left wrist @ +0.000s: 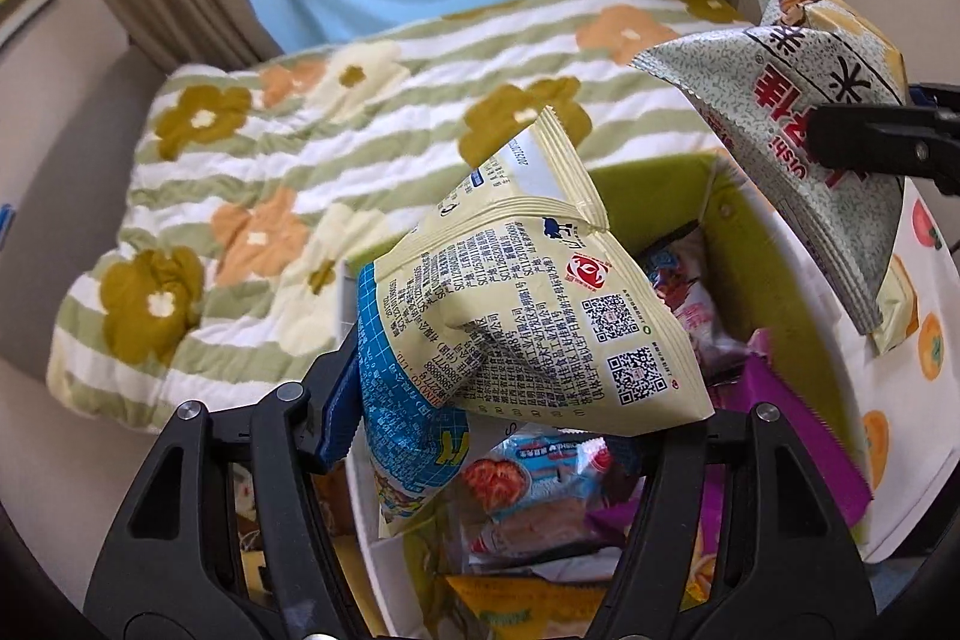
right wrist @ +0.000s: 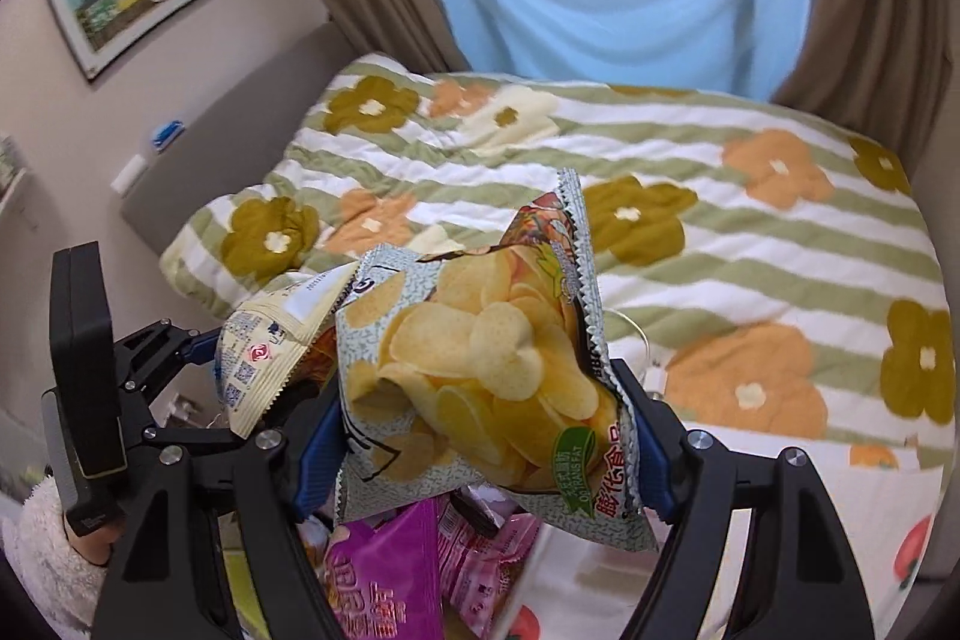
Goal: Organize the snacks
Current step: 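Carry both bags over the box and open both grippers to drop them inside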
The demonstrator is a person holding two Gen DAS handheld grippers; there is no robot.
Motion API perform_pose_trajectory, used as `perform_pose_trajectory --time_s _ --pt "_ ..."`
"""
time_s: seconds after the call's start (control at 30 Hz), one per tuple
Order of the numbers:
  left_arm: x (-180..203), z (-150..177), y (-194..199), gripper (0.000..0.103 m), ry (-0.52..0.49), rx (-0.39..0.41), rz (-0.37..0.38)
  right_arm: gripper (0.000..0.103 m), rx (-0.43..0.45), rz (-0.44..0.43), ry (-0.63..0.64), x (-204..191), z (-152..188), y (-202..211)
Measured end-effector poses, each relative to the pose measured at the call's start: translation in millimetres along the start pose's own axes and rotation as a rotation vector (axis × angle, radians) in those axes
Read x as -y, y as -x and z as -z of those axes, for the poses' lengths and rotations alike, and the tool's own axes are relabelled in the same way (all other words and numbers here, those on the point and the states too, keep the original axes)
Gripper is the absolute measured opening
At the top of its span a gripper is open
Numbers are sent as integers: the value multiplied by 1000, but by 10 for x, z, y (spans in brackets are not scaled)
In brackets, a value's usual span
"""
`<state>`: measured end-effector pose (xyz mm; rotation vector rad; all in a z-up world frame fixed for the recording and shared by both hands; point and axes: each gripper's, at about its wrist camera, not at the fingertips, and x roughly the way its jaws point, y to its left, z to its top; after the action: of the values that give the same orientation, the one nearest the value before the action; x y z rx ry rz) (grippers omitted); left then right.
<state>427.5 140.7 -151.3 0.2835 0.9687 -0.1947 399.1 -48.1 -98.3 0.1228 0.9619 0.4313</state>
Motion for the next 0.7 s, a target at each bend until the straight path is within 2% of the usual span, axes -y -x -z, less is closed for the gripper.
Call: perform_pose_trajectory --time_s 0.03,0.1,0.13,0.33,0.53,0.63,0.7 --pt "-3 3 -43 65 -3 -2 2 75 -10 19 -14 -1 18 -56" --pt "-13 13 -114 85 -9 -4 10 75 -22 43 -38 10 42 -126" --pt "-3 23 -135 103 -11 -2 2 75 -25 50 -47 13 55 -149" --pt "1 133 -76 102 12 6 34 75 -52 83 -69 42 122 -275" --pt "-23 282 231 102 80 24 -3 75 -68 56 -70 53 178 -286" --pt "-87 340 294 102 131 23 13 76 -68 23 -67 2 140 -314" --pt "-113 339 300 102 138 24 -2 76 -71 11 -65 -30 99 -359"
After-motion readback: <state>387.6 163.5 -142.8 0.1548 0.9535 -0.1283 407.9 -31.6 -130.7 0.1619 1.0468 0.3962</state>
